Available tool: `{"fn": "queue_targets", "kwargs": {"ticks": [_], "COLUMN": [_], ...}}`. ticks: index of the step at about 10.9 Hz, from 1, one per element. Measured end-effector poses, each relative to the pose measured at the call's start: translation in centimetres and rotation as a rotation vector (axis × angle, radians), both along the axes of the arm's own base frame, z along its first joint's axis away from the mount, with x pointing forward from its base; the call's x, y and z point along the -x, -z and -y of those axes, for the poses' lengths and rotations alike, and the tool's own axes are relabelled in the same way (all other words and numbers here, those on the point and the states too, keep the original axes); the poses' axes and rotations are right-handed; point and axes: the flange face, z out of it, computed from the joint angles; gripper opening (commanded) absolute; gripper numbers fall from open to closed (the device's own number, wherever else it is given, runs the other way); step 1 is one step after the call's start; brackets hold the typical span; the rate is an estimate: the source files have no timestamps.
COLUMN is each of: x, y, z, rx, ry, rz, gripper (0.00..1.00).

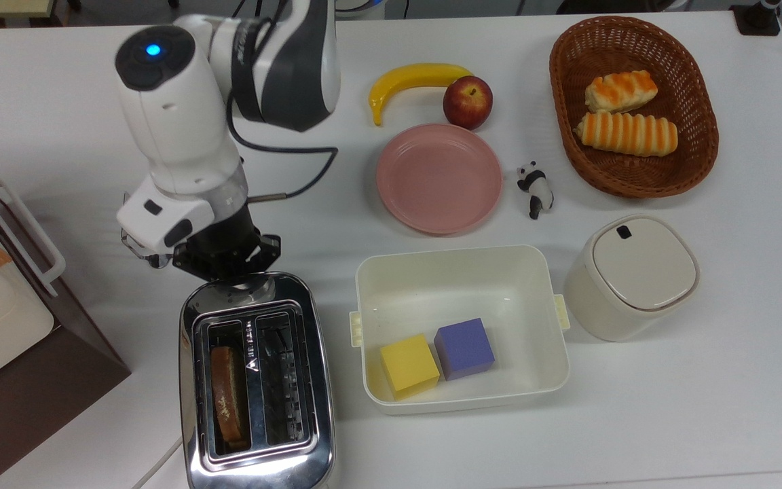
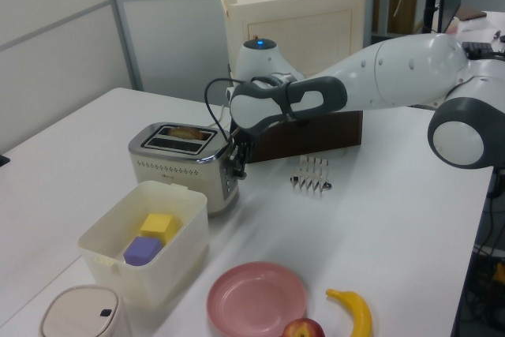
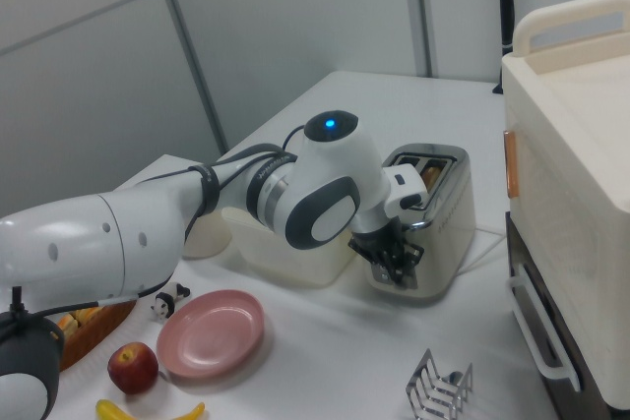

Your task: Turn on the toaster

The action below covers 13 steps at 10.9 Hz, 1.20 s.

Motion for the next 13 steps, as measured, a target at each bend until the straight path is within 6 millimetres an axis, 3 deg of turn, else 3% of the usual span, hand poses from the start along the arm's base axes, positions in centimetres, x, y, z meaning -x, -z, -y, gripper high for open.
{"fn": "queue_targets", "kwargs": {"ticks": [5,7,9,11,13], "x": [-0.1,-0.1,0.3,1.5,3.0], "y": [0.5,-0.8,-3.5,-7.5,-10.9], "z": [0.0,0.1,0.2,0.1,0.0], "rx": [0.001,0.003,0.001,-0.011,-0.027], "ry": [0.000,0.002,0.002,-0.004,-0.012], "rz": [0.000,0.021,0.043,0.027,-0.019], "gripper": [0.00,0.00,0.00,0.00,0.11]}}
